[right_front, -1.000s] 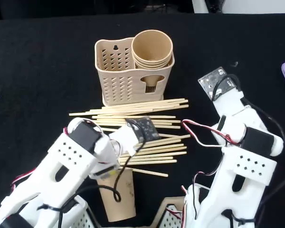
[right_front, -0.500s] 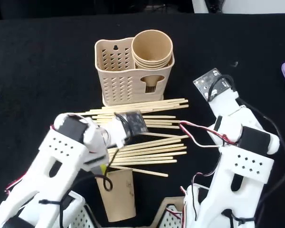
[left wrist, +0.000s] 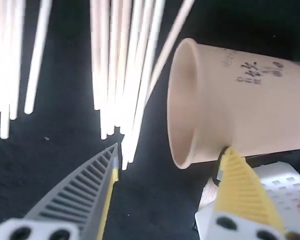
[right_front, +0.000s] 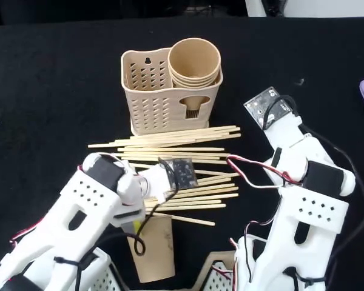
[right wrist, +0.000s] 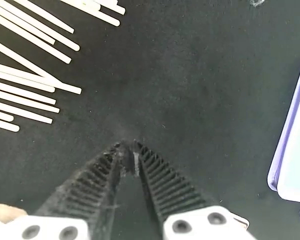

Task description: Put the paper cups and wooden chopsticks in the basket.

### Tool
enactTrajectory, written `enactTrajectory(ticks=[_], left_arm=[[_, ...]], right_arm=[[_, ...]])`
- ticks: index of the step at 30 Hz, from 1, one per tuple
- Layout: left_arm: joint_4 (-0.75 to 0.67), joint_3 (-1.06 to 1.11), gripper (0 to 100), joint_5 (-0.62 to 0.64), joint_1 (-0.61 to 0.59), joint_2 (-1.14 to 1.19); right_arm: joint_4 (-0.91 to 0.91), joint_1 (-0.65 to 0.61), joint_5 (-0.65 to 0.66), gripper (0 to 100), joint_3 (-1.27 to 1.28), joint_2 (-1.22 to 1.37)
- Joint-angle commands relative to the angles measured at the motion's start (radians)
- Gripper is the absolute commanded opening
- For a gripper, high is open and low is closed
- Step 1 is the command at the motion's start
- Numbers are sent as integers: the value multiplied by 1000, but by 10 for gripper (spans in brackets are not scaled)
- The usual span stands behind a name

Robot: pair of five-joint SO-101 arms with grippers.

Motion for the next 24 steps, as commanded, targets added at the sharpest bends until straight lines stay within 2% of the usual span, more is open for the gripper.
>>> enactTrajectory(ticks=[1,14,21,24], left_arm=[[-61,64,316,0,54,2],[-147,156,312,78,171,2],[-198,202,311,129,174,0],[-198,200,310,192,191,-6]], right_arm=[[-12,-8,-11,11,-5,-28],[-12,-5,-11,11,-4,-28],[-15,-5,-11,11,7,-28],[-20,-11,-8,11,35,-28]])
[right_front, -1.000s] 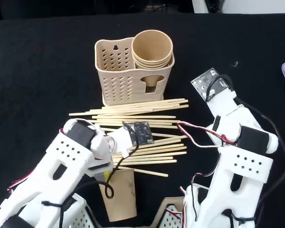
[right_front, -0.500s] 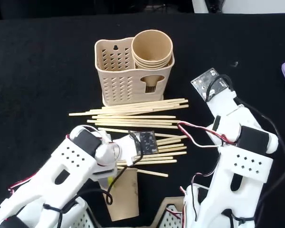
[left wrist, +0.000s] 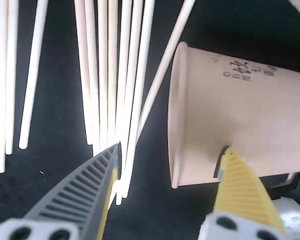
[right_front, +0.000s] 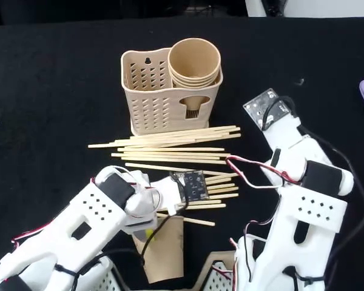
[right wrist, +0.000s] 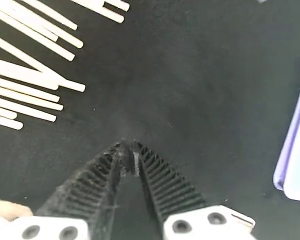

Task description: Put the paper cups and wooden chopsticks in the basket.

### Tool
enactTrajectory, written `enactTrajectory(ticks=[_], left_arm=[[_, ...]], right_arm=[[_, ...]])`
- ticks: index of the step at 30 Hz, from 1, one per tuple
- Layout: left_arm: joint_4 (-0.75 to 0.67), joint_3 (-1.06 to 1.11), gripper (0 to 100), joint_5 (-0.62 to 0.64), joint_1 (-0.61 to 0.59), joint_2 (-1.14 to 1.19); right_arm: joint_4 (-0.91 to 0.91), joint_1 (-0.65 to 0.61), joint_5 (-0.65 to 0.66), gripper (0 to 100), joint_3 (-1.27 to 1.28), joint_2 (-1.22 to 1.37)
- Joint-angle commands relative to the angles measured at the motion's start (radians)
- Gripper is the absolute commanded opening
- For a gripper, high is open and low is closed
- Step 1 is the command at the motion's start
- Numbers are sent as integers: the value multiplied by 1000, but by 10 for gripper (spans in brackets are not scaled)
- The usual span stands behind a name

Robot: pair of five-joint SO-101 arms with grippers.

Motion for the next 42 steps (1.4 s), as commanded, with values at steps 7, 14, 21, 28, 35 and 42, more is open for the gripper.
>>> enactTrajectory(ticks=[7,14,21,28,35,42], left_arm=[[-21,68,197,351,196,6],[-20,65,116,419,242,6],[-14,42,85,494,237,5],[34,-25,79,539,236,5],[144,-157,125,466,128,3],[301,-337,189,318,-208,-110]], right_arm=[[-18,-11,-11,11,-21,-28],[-12,-9,-11,11,-27,-28],[-12,-11,-11,11,-27,-28],[-12,-11,-12,11,-24,-28],[34,-106,-3,15,61,-28],[169,-272,-3,15,30,-28]])
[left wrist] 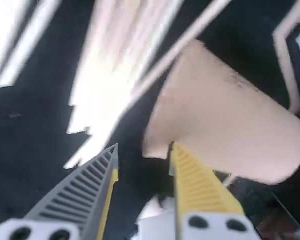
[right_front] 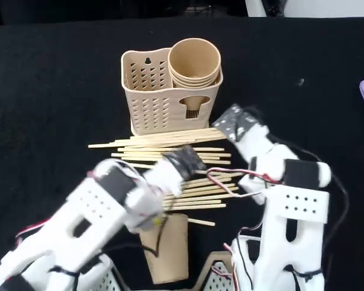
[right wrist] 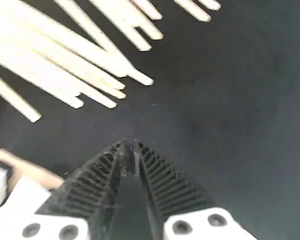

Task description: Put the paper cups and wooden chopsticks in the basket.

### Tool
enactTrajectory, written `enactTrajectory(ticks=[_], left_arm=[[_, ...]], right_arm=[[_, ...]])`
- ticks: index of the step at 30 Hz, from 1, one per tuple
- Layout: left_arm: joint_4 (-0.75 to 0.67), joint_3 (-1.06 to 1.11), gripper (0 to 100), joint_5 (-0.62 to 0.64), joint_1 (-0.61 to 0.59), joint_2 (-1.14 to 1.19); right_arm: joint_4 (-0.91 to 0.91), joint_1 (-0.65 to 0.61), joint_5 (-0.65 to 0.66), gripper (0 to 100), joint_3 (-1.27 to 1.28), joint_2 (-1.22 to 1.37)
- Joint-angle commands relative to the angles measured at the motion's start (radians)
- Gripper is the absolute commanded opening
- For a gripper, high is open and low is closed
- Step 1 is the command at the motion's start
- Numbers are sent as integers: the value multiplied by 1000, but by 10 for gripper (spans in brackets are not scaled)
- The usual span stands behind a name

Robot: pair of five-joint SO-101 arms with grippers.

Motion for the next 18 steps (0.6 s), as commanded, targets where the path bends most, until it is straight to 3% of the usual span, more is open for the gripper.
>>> enactTrajectory(ticks=[1,5,10,18], left_arm=[[29,-91,189,-104,-231,-100],[35,-18,189,-215,-398,-187],[17,127,189,-236,-567,-270],[-84,236,189,-232,-952,-407]], right_arm=[[52,-80,-2,15,-36,-28],[69,-249,48,15,16,-28],[38,-483,83,11,143,-28],[-129,-801,-176,17,209,-28]])
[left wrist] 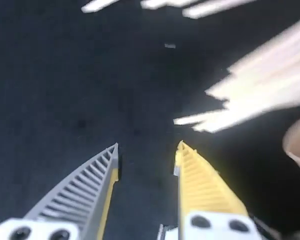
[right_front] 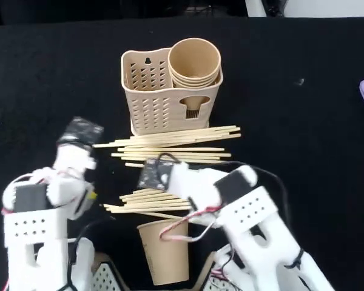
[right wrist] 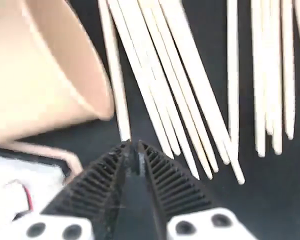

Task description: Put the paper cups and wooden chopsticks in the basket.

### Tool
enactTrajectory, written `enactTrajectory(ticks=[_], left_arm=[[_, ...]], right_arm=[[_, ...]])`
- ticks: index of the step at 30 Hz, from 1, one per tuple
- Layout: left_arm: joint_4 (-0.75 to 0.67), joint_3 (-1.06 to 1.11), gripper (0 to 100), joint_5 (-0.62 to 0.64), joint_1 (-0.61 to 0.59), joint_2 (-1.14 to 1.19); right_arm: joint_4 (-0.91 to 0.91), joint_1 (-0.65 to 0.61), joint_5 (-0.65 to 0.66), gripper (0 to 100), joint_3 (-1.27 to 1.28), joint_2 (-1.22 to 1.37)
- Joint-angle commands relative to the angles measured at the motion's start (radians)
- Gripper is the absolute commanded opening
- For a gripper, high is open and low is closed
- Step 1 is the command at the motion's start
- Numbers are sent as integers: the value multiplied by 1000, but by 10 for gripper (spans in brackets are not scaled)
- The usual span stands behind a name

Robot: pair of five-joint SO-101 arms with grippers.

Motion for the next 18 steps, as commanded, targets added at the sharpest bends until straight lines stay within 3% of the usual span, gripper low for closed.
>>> enactTrajectory(ticks=[1,7,12,18], left_arm=[[-28,27,189,-9,-139,-58],[-26,116,189,-9,-214,-114],[-26,124,189,-11,-291,-144],[-20,128,189,-11,-300,-155]], right_arm=[[-21,-147,-84,28,-28,-28],[-3,-258,-158,251,-70,-28],[6,-356,-215,258,-77,-28],[25,-471,-315,258,-165,-30]])
